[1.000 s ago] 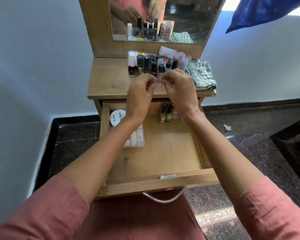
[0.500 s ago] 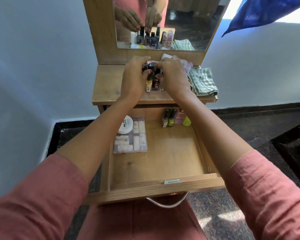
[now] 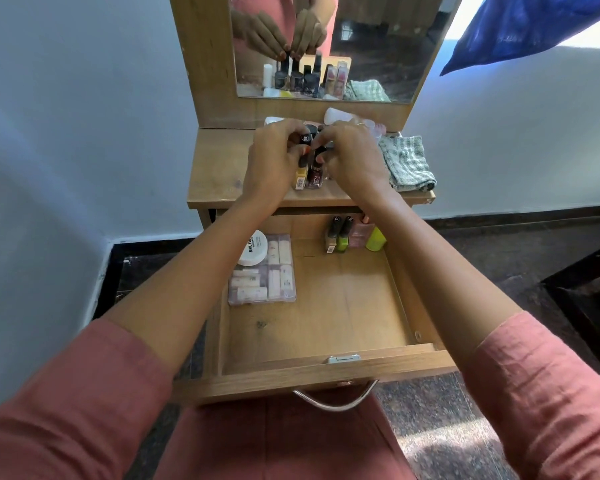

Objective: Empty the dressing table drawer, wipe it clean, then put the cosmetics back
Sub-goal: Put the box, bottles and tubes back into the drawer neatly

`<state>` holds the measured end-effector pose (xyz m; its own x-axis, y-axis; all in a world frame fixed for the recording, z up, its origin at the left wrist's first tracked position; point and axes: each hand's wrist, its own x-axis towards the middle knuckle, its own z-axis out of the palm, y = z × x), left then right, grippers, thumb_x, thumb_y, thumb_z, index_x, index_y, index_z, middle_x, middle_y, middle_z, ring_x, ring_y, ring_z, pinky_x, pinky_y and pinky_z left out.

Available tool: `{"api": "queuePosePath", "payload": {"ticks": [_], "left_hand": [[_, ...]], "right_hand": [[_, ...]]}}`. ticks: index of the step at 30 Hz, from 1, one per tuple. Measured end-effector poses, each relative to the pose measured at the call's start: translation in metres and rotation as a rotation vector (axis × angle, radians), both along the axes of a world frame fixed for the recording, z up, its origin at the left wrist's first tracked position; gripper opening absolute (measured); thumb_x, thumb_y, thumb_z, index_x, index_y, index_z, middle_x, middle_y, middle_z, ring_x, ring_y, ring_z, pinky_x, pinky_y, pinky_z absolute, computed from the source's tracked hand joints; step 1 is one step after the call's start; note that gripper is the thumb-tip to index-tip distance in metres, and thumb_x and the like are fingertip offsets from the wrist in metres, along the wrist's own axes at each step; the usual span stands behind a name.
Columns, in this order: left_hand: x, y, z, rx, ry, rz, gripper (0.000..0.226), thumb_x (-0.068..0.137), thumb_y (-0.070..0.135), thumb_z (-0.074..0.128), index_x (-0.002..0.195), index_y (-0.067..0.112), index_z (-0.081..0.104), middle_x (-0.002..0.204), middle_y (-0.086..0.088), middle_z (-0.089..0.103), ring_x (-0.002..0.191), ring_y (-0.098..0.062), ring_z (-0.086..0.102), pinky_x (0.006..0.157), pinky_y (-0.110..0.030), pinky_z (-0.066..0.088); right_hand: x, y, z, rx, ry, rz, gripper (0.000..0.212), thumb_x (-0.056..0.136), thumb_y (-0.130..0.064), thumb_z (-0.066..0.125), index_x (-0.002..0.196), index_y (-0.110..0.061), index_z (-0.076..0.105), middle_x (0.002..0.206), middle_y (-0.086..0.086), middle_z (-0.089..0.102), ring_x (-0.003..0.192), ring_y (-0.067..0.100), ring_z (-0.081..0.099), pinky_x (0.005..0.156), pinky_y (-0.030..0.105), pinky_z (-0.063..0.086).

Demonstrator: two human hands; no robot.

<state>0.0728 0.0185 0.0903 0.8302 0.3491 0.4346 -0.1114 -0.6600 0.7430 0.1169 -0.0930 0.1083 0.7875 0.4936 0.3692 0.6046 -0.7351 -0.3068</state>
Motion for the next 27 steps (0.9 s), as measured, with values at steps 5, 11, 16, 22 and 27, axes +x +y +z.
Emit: {"api": "queuePosePath", "payload": {"ticks": [5, 11, 16, 22, 27], "left_hand": [[-0.016, -0.004, 0.002, -0.029, 0.023, -0.051, 0.023, 0.084, 0.0, 0.059, 0.104, 0.006, 0.066, 0.098, -0.006, 0.068, 0.085, -0.008, 0.06, 0.079, -0.017, 0.049], [-0.037, -0.016, -0.003, -0.02, 0.034, -0.089, 0.022, 0.082, 0.003, 0.064, 0.103, 0.008, 0.067, 0.088, 0.006, 0.059, 0.081, -0.003, 0.056, 0.068, 0.0, 0.043], [-0.046, -0.029, -0.018, -0.058, 0.076, -0.122, 0.022, 0.081, 0.001, 0.064, 0.102, 0.007, 0.067, 0.09, 0.003, 0.062, 0.079, -0.003, 0.057, 0.069, -0.004, 0.047], [-0.046, -0.039, -0.044, -0.069, 0.155, -0.115, 0.021, 0.082, 0.0, 0.063, 0.102, 0.005, 0.067, 0.098, -0.009, 0.07, 0.085, -0.013, 0.063, 0.081, -0.024, 0.053], [-0.043, -0.043, -0.066, -0.079, 0.19, -0.062, 0.022, 0.082, 0.0, 0.062, 0.103, 0.003, 0.067, 0.102, -0.011, 0.07, 0.093, -0.02, 0.065, 0.083, -0.024, 0.049]], "right_hand": [[-0.011, -0.01, -0.004, 0.105, 0.114, 0.022, 0.033, 0.079, 0.007, 0.048, 0.097, -0.01, 0.069, 0.094, 0.012, 0.069, 0.09, 0.024, 0.062, 0.085, 0.041, 0.051], [-0.026, -0.028, -0.014, 0.128, 0.145, 0.066, 0.027, 0.08, 0.007, 0.055, 0.098, -0.006, 0.069, 0.106, 0.012, 0.066, 0.1, 0.029, 0.059, 0.087, 0.044, 0.05], [-0.04, -0.041, -0.025, 0.13, 0.194, 0.065, 0.022, 0.08, 0.005, 0.061, 0.099, -0.002, 0.068, 0.103, 0.013, 0.067, 0.087, 0.018, 0.06, 0.077, 0.014, 0.05], [-0.044, -0.046, -0.052, 0.107, 0.263, 0.016, 0.023, 0.079, 0.006, 0.061, 0.1, 0.001, 0.068, 0.102, 0.018, 0.065, 0.091, 0.028, 0.062, 0.079, 0.021, 0.047], [-0.042, -0.047, -0.071, 0.073, 0.31, -0.012, 0.026, 0.08, 0.008, 0.057, 0.102, 0.0, 0.067, 0.106, 0.018, 0.063, 0.098, 0.03, 0.06, 0.089, 0.037, 0.049]]}}
